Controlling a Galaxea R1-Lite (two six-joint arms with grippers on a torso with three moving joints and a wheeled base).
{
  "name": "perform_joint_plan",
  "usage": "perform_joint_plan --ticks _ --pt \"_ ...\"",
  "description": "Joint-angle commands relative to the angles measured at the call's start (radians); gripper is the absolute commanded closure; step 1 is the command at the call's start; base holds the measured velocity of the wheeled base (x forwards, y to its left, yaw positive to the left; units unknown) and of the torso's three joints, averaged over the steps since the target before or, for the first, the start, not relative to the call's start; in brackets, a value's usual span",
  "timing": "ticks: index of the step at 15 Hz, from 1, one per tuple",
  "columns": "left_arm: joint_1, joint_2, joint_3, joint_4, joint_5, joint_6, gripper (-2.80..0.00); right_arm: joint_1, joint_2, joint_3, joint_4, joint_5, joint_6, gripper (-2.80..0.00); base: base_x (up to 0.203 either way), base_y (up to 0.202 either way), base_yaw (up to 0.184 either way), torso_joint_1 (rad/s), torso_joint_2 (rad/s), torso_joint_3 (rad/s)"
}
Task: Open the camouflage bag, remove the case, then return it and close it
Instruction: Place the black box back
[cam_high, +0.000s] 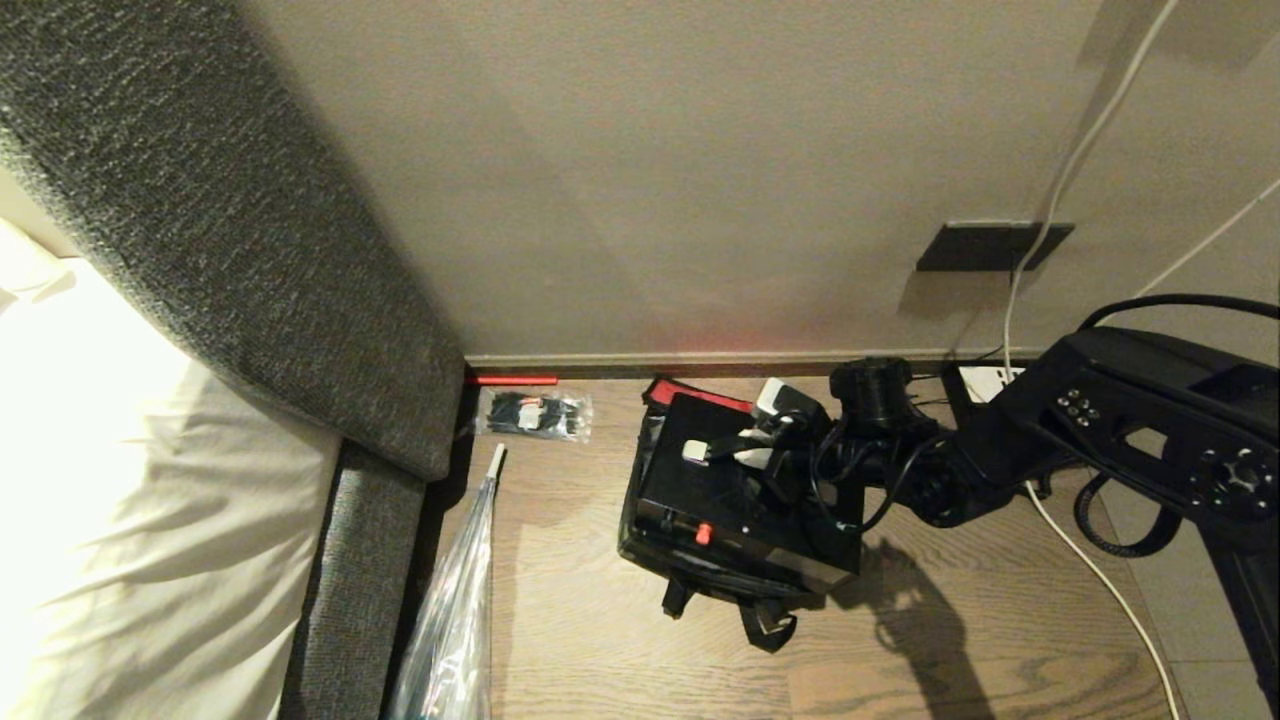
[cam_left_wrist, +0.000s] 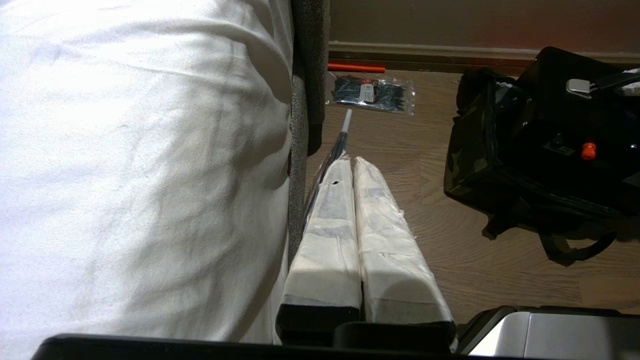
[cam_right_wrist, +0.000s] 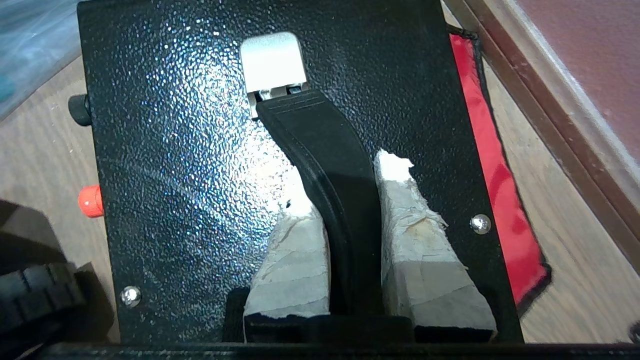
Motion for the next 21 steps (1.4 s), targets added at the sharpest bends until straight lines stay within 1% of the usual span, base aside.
perform_joint_plan --ticks 1,3,6,13,17,21 --pt "0.001 -0.002 0.003 0.0 0.0 0.0 0.0 0.005 0.05 -0.065 -0.005 0.003 -0.001 0.0 0.0 0.0 0.0 0.0 0.0 0.0" --pt "0.001 -0.002 0.003 0.0 0.0 0.0 0.0 0.019 0.06 -0.114 -0.001 0.001 0.02 0.0 0.0 0.0 0.0 0.0 0.0 0.0" --pt "0.001 -0.002 0.003 0.0 0.0 0.0 0.0 0.036 0.04 -0.133 0.016 0.0 0.044 0.0 0.0 0.0 0.0 0.0 0.0 0.0" --pt "0.001 -0.002 0.003 0.0 0.0 0.0 0.0 0.049 0.124 -0.145 -0.001 0.003 0.037 0.0 0.0 0.0 0.0 0.0 0.0 0.0" --pt "0.001 -0.002 0.003 0.0 0.0 0.0 0.0 0.045 0.215 -0.227 -0.057 0.002 0.042 0.0 0.0 0.0 0.0 0.0 0.0 0.0" --pt "0.001 -0.002 0.002 0.0 0.0 0.0 0.0 0.046 0.287 -0.278 -0.068 0.0 0.038 0.0 0.0 0.0 0.0 0.0 0.0 0.0"
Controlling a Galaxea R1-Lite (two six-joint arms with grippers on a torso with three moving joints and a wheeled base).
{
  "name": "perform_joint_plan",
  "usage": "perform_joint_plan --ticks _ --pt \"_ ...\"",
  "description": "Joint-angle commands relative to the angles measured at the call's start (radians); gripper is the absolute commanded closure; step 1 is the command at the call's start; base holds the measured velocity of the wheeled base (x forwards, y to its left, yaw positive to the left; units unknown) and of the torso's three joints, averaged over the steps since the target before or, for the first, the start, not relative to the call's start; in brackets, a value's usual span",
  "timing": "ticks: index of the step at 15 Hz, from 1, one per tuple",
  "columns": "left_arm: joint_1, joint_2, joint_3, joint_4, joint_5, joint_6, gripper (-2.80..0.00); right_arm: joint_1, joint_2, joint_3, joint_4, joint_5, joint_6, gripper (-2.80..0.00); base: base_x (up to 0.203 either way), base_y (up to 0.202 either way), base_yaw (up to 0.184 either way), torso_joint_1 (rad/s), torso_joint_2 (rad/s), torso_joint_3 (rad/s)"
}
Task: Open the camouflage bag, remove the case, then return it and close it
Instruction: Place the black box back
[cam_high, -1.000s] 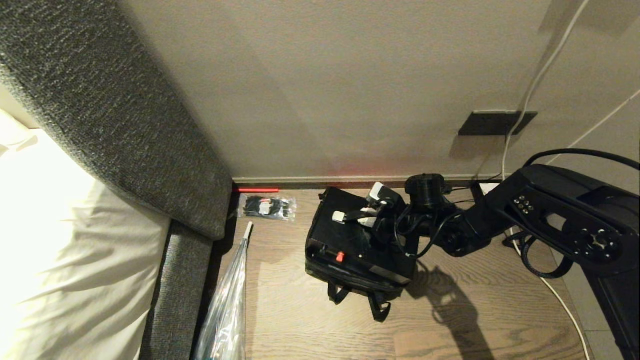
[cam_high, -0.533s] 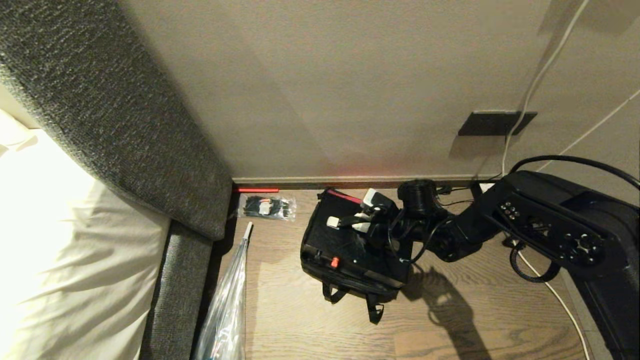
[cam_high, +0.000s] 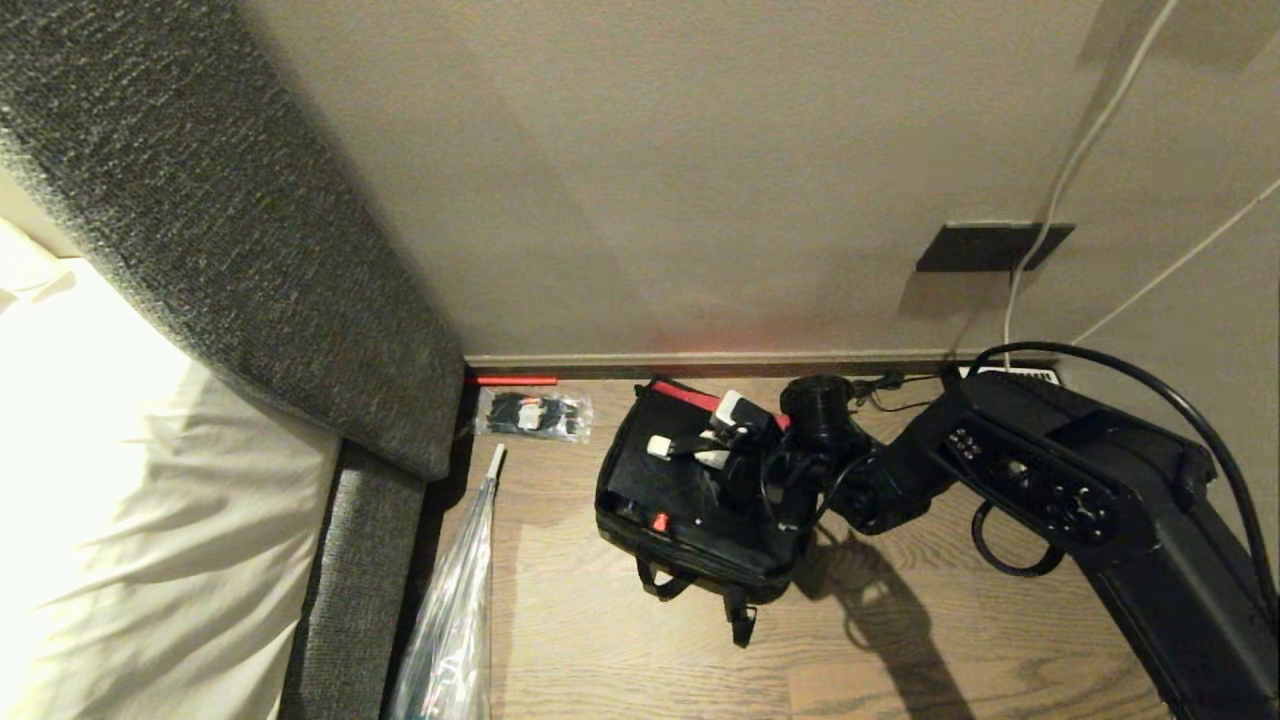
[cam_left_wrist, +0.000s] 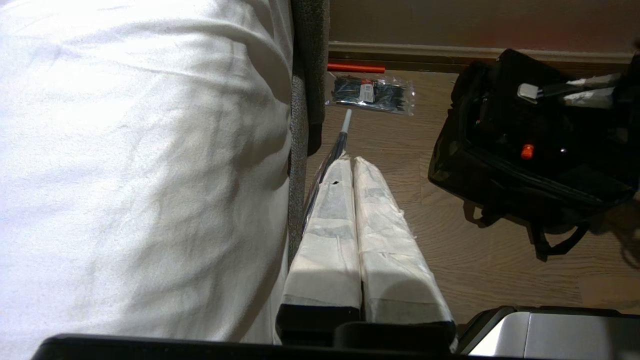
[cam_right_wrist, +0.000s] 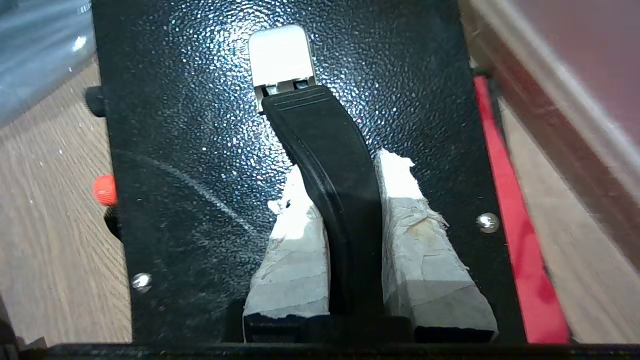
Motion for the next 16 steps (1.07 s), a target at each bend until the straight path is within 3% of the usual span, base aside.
perform_joint_plan --ticks 1,5,6,11,16 --pt "0.001 -0.002 0.002 0.0 0.0 0.0 0.0 0.002 0.079 -0.039 -0.021 0.0 -0.005 0.0 0.0 0.0 0.0 0.0 0.0 0.0" --pt "0.001 -0.002 0.003 0.0 0.0 0.0 0.0 -0.011 0.132 -0.055 -0.032 -0.017 -0.004 0.0 0.0 0.0 0.0 0.0 0.0 0.0" --pt "0.001 -0.002 0.003 0.0 0.0 0.0 0.0 -0.011 0.135 -0.06 -0.029 -0.052 0.001 -2.8 0.0 0.0 0.0 0.0 0.0 0.0" --pt "0.001 -0.002 0.002 0.0 0.0 0.0 0.0 -0.011 0.097 -0.007 -0.04 -0.055 0.01 -2.8 0.0 0.0 0.0 0.0 0.0 0.0" --pt "0.001 -0.002 0.003 0.0 0.0 0.0 0.0 -0.041 -0.187 0.264 -0.041 -0.058 0.065 -2.8 0.0 0.0 0.0 0.0 0.0 0.0"
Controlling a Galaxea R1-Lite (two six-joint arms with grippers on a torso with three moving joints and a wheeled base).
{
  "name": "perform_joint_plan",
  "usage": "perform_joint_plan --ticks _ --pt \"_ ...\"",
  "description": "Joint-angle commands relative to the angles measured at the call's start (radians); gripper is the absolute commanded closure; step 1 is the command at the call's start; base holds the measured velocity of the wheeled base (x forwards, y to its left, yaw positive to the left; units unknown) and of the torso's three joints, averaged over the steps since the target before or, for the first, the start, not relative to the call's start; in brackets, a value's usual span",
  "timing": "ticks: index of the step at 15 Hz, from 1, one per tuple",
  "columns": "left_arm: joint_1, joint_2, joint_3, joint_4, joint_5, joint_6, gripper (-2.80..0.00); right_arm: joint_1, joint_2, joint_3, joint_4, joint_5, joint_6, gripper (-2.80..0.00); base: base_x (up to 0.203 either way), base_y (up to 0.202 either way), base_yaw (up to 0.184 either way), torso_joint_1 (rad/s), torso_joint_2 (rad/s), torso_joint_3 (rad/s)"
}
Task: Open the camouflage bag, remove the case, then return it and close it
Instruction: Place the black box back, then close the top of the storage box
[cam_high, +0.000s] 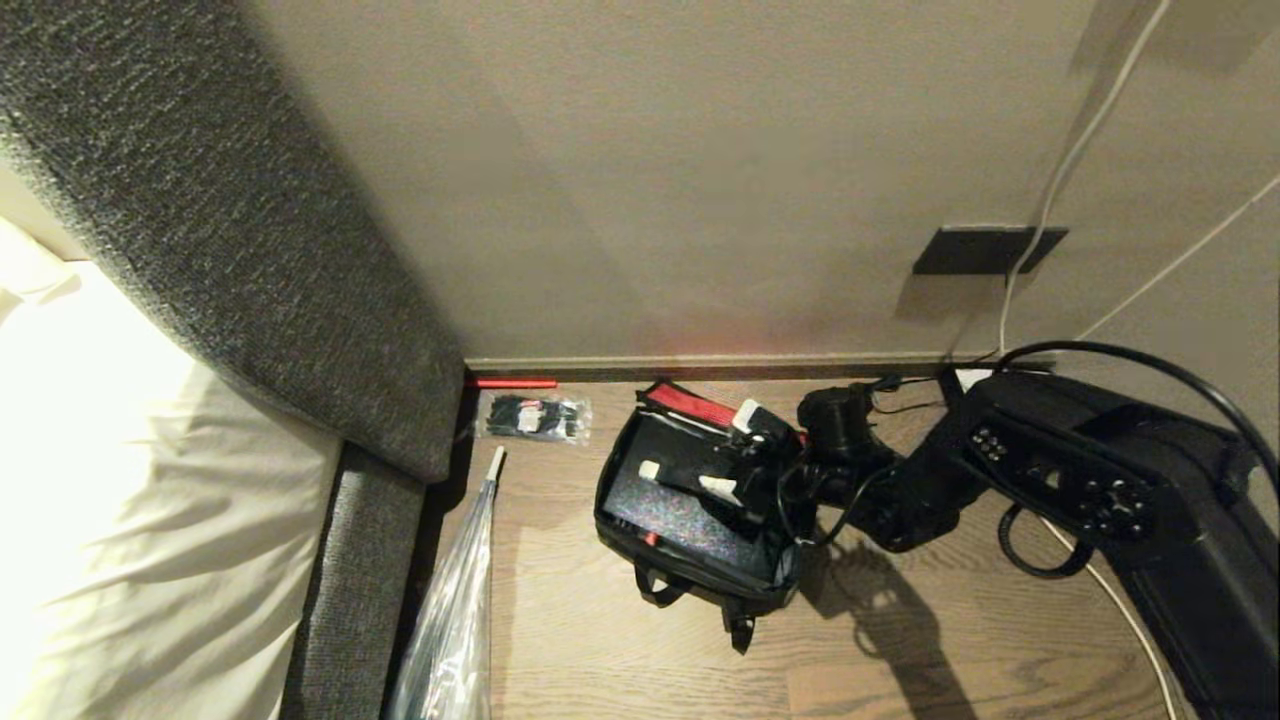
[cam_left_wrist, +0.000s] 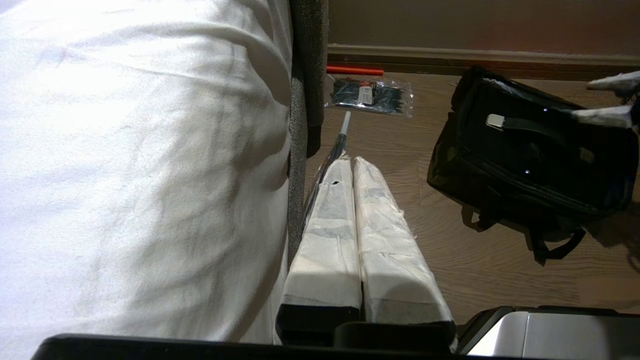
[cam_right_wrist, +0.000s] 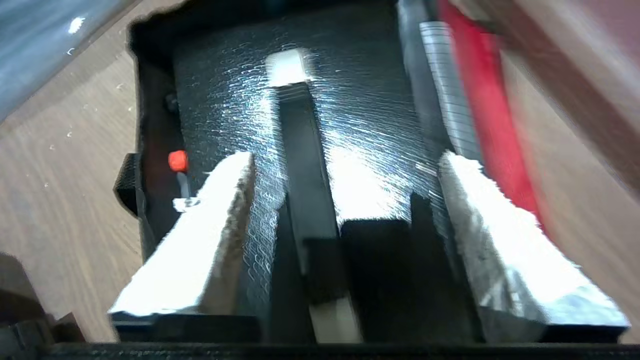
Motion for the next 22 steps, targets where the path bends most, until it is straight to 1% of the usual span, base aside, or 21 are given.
perform_joint_plan --ticks 1,2,4,5,6,7,8,9,11,13,14,15,16,18,19,20,21,22 --pt "0.001 -0.002 0.003 0.0 0.0 0.0 0.0 -0.037 -0.215 0.156 0.001 0.001 0.065 -2.8 0.0 0.0 0.0 0.0 0.0 0.0" --pt "0.001 -0.002 0.002 0.0 0.0 0.0 0.0 -0.061 -0.304 0.226 0.004 -0.003 0.145 0.0 0.0 0.0 0.0 0.0 0.0 0.0" --pt "0.001 -0.002 0.003 0.0 0.0 0.0 0.0 -0.109 -0.464 0.362 0.015 -0.045 0.343 0.0 0.0 0.0 0.0 0.0 0.0 0.0" --pt "0.001 -0.002 0.003 0.0 0.0 0.0 0.0 -0.131 -0.525 0.418 0.036 -0.104 0.425 0.0 0.0 0.0 0.0 0.0 0.0 0.0" --pt "0.0 -0.002 0.003 0.0 0.0 0.0 0.0 -0.145 -0.562 0.459 0.074 -0.21 0.48 0.0 0.0 0.0 0.0 0.0 0.0 0.0" --pt "0.001 -0.002 0.002 0.0 0.0 0.0 0.0 -0.151 -0.589 0.5 0.125 -0.347 0.505 0.0 0.0 0.0 0.0 0.0 0.0 0.0" --pt "0.001 -0.002 0.003 0.0 0.0 0.0 0.0 -0.155 -0.606 0.545 0.171 -0.414 0.516 0.0 0.0 0.0 0.0 0.0 0.0 0.0" --pt "0.001 -0.002 0.003 0.0 0.0 0.0 0.0 -0.157 -0.609 0.557 0.188 -0.423 0.519 0.0 0.0 0.0 0.0 0.0 0.0 0.0" --pt "0.001 -0.002 0.003 0.0 0.0 0.0 0.0 -0.157 -0.57 0.498 0.216 -0.383 0.514 0.0 0.0 0.0 0.0 0.0 0.0 0.0" --pt "0.001 -0.002 0.003 0.0 0.0 0.0 0.0 -0.158 -0.516 0.421 0.246 -0.389 0.451 0.0 0.0 0.0 0.0 0.0 0.0 0.0" --pt "0.001 -0.002 0.003 0.0 0.0 0.0 0.0 -0.158 -0.49 0.404 0.255 -0.394 0.419 0.0 0.0 0.0 0.0 0.0 0.0 0.0" --pt "0.001 -0.002 0.002 0.0 0.0 0.0 0.0 -0.158 -0.469 0.4 0.256 -0.395 0.405 0.0 0.0 0.0 0.0 0.0 0.0 0.0" --pt "0.001 -0.002 0.003 0.0 0.0 0.0 0.0 -0.158 -0.437 0.401 0.264 -0.395 0.405 0.0 0.0 0.0 0.0 0.0 0.0 0.0" --pt "0.001 -0.002 0.003 0.0 0.0 0.0 0.0 -0.171 -0.393 0.362 0.287 -0.394 0.418 0.0 0.0 0.0 0.0 0.0 0.0 0.0" --pt "0.001 -0.002 0.003 0.0 0.0 0.0 0.0 -0.176 -0.361 0.34 0.282 -0.386 0.445 0.0 0.0 0.0 0.0 0.0 0.0 0.0" --pt "0.001 -0.002 0.003 0.0 0.0 0.0 0.0 -0.177 -0.34 0.317 0.276 -0.371 0.539 0.0 0.0 0.0 0.0 0.0 0.0 0.0" --pt "0.001 -0.002 0.002 0.0 0.0 0.0 0.0 -0.176 -0.309 0.277 0.264 -0.348 0.666 0.0 0.0 0.0 0.0 0.0 0.0 0.0" --pt "0.001 -0.002 0.003 0.0 0.0 0.0 0.0 -0.174 -0.265 0.226 0.255 -0.335 0.744 0.0 0.0 0.0 0.0 0.0 0.0 0.0"
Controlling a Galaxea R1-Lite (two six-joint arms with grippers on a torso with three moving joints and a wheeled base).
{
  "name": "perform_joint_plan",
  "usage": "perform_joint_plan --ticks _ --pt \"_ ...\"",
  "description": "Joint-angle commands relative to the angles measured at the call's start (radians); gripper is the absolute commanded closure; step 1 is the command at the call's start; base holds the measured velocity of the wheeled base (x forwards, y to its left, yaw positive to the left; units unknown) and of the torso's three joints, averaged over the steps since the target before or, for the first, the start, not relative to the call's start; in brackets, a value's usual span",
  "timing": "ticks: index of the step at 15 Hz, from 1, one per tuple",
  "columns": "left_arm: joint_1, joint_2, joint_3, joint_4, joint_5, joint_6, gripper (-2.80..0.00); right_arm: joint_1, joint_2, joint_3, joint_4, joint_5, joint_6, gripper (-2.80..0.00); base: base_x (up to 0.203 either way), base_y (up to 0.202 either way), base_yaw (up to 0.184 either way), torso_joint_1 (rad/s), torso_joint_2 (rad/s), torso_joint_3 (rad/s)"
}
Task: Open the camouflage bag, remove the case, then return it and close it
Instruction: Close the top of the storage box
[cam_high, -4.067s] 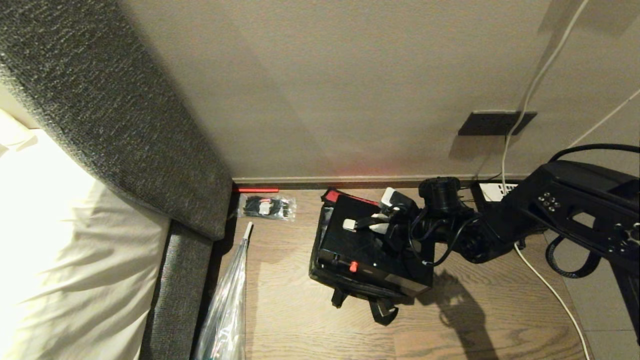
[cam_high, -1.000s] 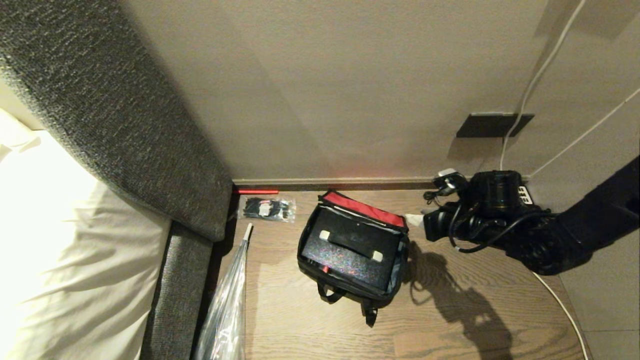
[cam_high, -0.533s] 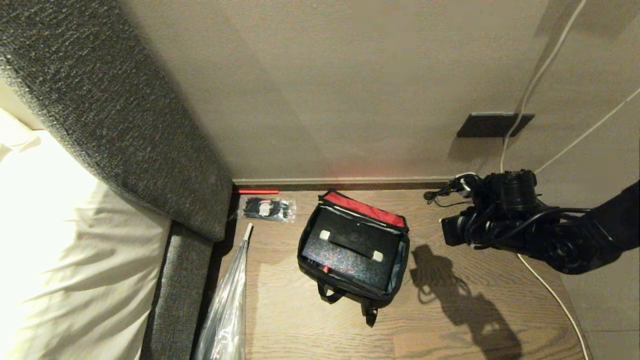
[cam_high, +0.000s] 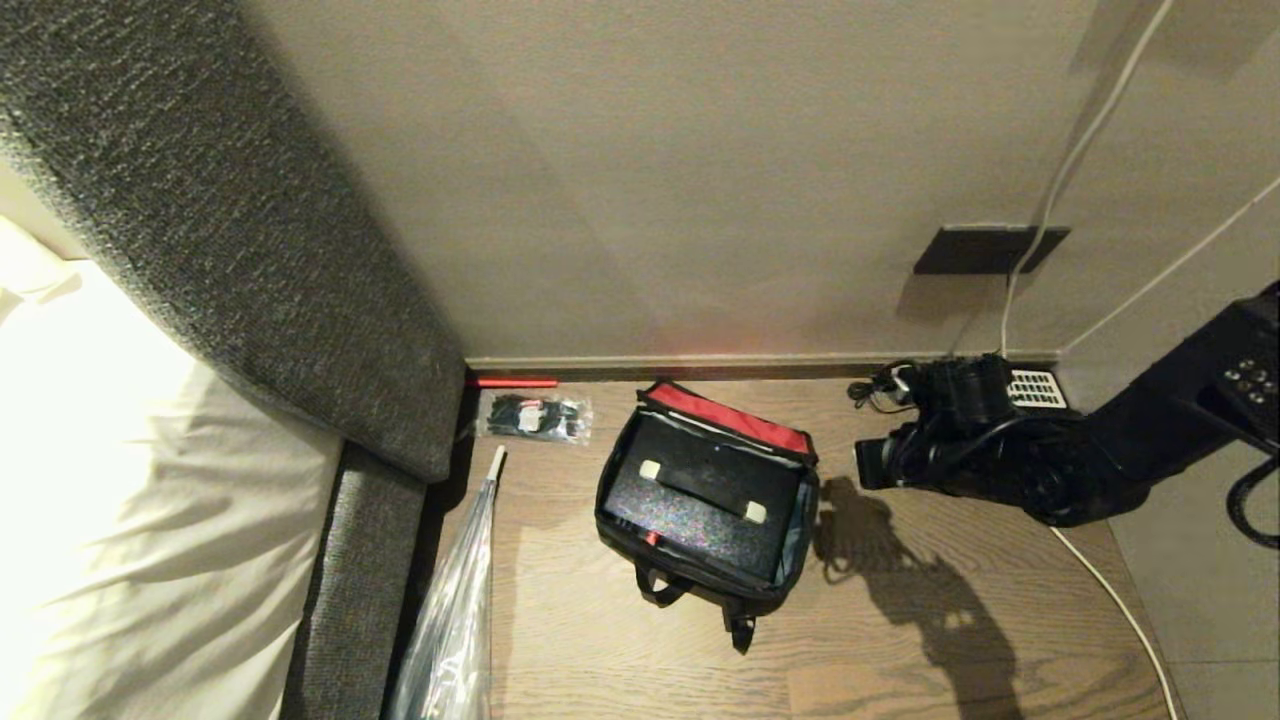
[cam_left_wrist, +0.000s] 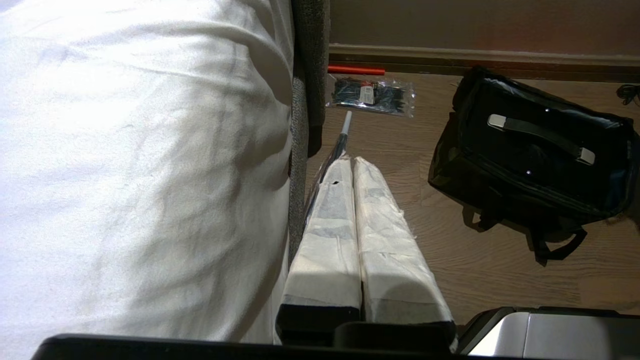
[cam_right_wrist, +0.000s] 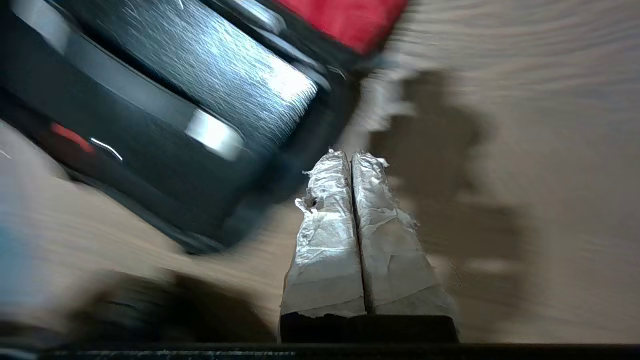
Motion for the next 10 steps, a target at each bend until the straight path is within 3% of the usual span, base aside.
perform_joint_plan --ticks 1,4,10 --pt "0.0 -0.002 0.002 0.0 0.0 0.0 0.0 0.001 0.123 -0.103 -0.016 0.019 0.195 0.0 0.0 0.0 0.0 0.0 0.0 0.0" --pt "0.0 -0.002 0.003 0.0 0.0 0.0 0.0 -0.006 0.147 -0.166 -0.067 0.038 0.391 0.0 0.0 0.0 0.0 0.0 0.0 0.0" --pt "0.0 -0.002 0.002 0.0 0.0 0.0 0.0 -0.007 0.116 -0.074 -0.168 0.098 0.35 0.0 0.0 0.0 0.0 0.0 0.0 0.0"
